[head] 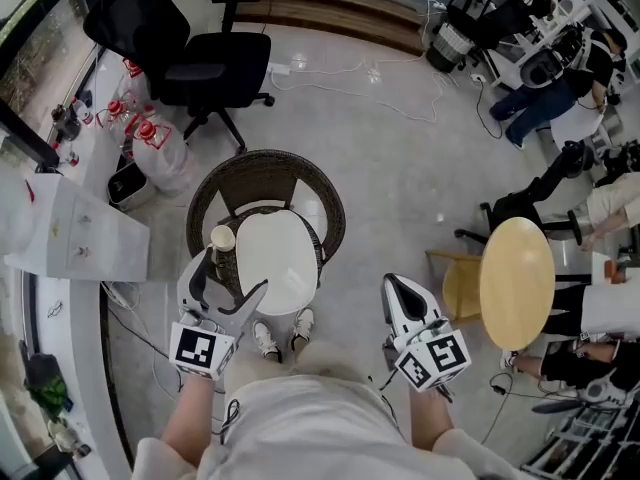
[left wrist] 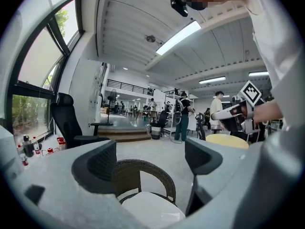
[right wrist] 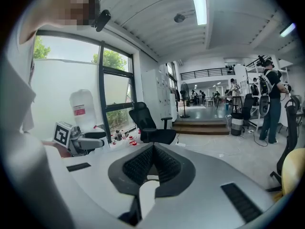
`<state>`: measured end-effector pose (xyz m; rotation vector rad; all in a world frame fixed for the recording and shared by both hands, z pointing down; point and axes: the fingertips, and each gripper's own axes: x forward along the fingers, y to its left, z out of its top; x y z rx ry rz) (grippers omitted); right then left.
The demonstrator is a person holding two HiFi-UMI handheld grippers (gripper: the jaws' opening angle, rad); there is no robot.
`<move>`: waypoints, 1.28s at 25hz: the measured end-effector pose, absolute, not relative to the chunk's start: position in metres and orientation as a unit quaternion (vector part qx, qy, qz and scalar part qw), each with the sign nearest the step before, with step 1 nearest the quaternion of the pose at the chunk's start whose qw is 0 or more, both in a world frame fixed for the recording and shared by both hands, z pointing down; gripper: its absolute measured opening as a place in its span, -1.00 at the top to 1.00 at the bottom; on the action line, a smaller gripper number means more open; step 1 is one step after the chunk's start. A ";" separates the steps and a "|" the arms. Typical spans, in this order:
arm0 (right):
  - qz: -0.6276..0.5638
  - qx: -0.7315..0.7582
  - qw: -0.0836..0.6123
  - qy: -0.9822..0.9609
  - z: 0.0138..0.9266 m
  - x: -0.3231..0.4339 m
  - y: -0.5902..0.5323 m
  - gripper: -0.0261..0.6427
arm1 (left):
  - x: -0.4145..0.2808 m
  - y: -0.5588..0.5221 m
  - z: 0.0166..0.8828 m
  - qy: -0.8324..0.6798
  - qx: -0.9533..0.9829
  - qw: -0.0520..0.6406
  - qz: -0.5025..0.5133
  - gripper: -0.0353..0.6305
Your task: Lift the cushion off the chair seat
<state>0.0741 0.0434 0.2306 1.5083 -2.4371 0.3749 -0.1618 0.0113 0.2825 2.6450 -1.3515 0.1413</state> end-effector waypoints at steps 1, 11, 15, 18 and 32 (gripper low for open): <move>0.134 0.513 0.124 -0.839 0.235 0.074 0.037 0.92 | -0.161 0.007 0.283 -0.455 0.885 0.084 0.050 -0.43; 0.178 0.465 0.113 -0.860 0.292 0.084 -0.025 0.92 | -0.120 -0.046 0.348 -0.441 0.880 0.083 0.154 -0.43; 0.200 0.440 0.132 -0.865 0.331 0.079 -0.046 0.92 | -0.114 -0.082 0.407 -0.425 0.881 0.083 0.190 -0.43; 0.222 0.422 0.140 -0.868 0.367 0.071 -0.055 0.92 | -0.104 -0.103 0.464 -0.410 0.880 0.097 0.220 -0.43; 0.272 0.353 0.143 -0.884 0.516 0.048 -0.079 0.92 | -0.065 -0.150 0.726 -0.306 0.853 0.165 0.389 -0.43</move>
